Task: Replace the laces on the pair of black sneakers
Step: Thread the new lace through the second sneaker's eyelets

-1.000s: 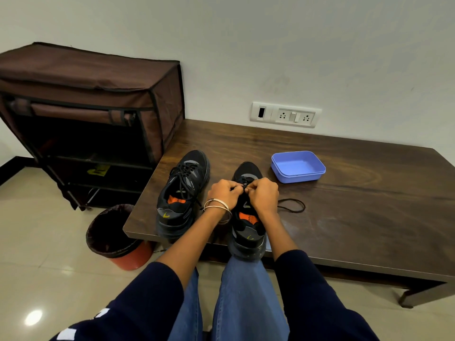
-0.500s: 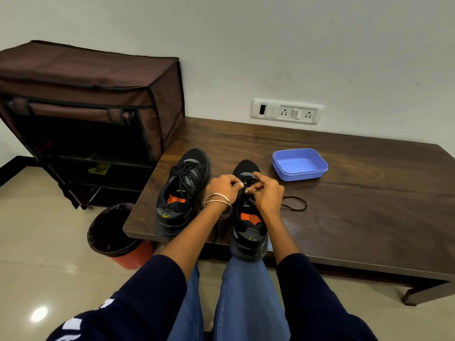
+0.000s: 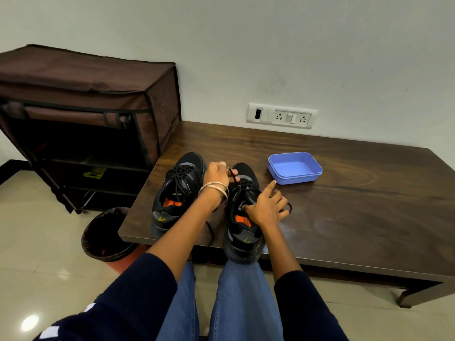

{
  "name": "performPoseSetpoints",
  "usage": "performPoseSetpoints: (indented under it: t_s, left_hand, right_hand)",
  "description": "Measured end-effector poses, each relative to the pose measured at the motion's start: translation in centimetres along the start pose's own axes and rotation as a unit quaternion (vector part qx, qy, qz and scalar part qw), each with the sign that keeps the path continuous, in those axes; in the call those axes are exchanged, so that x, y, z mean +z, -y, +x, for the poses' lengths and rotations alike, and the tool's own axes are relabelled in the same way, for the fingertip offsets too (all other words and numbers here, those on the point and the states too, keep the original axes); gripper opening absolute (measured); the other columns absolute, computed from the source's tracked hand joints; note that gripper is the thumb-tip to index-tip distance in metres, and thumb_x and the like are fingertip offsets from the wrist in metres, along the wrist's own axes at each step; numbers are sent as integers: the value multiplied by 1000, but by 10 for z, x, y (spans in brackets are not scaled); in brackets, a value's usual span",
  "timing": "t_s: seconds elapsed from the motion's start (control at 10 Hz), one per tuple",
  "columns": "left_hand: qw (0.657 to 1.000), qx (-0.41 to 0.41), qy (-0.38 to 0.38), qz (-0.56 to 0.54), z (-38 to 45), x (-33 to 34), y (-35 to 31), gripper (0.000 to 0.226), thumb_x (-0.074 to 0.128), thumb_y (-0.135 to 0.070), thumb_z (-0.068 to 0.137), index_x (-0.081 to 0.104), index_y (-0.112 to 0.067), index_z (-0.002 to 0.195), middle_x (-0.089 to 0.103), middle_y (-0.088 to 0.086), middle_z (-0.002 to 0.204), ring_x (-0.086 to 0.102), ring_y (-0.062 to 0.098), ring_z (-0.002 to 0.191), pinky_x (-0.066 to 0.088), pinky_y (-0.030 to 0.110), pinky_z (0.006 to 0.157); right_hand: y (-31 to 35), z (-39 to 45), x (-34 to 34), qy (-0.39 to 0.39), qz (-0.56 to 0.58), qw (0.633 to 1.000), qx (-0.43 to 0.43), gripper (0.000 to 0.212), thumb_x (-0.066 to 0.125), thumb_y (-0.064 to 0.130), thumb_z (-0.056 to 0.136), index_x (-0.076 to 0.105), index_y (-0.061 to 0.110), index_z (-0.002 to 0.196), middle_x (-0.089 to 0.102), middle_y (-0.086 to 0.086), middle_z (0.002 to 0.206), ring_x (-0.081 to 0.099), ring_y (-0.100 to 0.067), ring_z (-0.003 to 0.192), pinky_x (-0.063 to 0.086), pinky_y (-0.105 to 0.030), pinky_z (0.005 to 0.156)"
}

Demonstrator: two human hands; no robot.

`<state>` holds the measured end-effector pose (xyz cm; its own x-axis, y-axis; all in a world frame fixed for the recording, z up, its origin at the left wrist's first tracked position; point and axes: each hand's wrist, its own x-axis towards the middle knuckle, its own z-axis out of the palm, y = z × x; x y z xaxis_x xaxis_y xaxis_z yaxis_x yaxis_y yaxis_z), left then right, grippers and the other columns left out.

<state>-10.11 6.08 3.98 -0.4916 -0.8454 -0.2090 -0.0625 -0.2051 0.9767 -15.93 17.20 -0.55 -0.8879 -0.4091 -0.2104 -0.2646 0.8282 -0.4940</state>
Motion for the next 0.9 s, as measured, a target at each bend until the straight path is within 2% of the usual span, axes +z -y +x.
performPoseSetpoints:
  t_s: [0.1,0.2,0.3,0.4,0.5,0.6,0.7,0.8,0.9]
  left_hand:
    - [948,-68,-4,-312,-2,-6,-31,31,31,-15,104,42,-11,76,51,3,56,46,15,38,50,33,56]
    - [967,-9,18,-255,3,-18,-48,18,45,-18,99,54,-16,84,47,-3,51,35,10,38,36,19,40]
    - [946,161,61,273,1,-24,-36,12,57,-31,92,68,-26,93,64,-2,77,57,15,64,47,24,56]
    - [709,194,137,664,-6,-21,-12,17,62,-37,89,74,-32,99,67,-1,107,64,26,97,52,36,76]
    - [740,168,108,643,-3,-20,-9,13,63,-29,88,76,-29,91,69,-1,102,65,26,94,50,34,73]
    - [925,130,85,347,6,-23,-13,28,56,-12,90,67,-26,70,70,-5,88,63,21,85,49,31,67]
    - [989,49,106,-95,4,-28,-32,28,41,-10,99,52,-20,75,71,0,87,63,21,79,40,23,47]
    - [922,21,154,-354,-7,-33,-59,22,32,-21,104,43,-19,84,65,1,68,55,12,48,24,16,33]
    - [976,73,131,-155,-5,-32,-54,14,43,-29,101,46,-20,91,58,0,59,43,9,36,27,16,32]
  right_hand:
    - [2,-2,0,-9,-14,1000,2,125,77,49,72,-12,9,152,7,-21,157,7,-37,143,15,-57,111]
    - [4,-4,-2,-7,-18,1000,10,127,76,51,72,-13,8,152,1,-23,158,1,-37,145,14,-59,111]
    - [4,-4,-2,-3,-16,1000,9,127,76,51,72,-14,8,151,0,-23,158,0,-38,145,14,-60,111]
    - [4,-4,-2,-2,-21,1000,13,127,75,51,73,-15,8,151,-1,-23,159,-1,-38,145,14,-59,111]
    - [3,-4,-2,1,-25,1000,17,129,75,53,72,-16,7,151,-2,-24,158,-1,-38,145,13,-59,111]
    - [3,-5,-3,2,-30,999,24,130,75,54,71,-16,5,150,-2,-25,158,-1,-38,146,13,-60,111]
    - [4,-4,-3,10,-29,999,27,129,75,53,72,-15,4,150,-2,-26,158,-1,-39,146,13,-60,111]
    - [5,-3,-1,27,-21,998,47,127,73,53,74,-14,2,151,1,-27,158,5,-40,145,15,-61,110]
    - [5,0,-2,57,4,996,62,120,71,52,76,-7,0,151,13,-26,157,15,-41,143,19,-60,109]
